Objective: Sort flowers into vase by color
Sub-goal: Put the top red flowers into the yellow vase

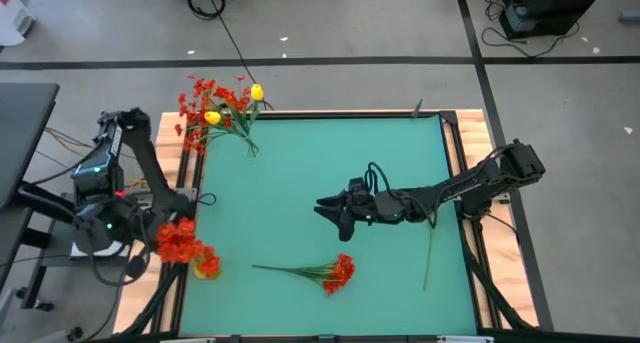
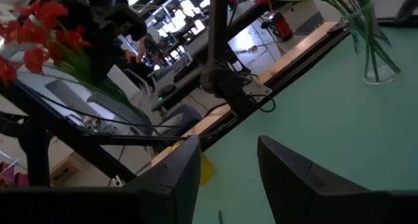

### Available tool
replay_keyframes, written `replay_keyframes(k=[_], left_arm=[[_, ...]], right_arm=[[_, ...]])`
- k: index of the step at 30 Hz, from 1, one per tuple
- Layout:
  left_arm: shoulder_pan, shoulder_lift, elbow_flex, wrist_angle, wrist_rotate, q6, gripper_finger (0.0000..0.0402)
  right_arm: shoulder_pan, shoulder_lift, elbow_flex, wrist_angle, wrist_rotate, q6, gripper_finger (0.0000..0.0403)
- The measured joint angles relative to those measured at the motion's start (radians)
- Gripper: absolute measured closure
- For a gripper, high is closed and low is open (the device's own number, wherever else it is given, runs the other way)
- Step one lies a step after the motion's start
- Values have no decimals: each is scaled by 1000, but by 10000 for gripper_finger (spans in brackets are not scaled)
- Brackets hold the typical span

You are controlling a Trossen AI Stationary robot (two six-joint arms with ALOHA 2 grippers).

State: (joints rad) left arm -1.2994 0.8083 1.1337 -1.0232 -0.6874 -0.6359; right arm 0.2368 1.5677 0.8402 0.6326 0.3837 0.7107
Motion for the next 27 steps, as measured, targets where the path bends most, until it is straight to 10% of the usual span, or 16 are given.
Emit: replay_keyframes(k=[27], left_arm=[[-162,-65,-171,71,-172,-35,391]], right_arm=[[-11,0,0,-4,53,54,243]])
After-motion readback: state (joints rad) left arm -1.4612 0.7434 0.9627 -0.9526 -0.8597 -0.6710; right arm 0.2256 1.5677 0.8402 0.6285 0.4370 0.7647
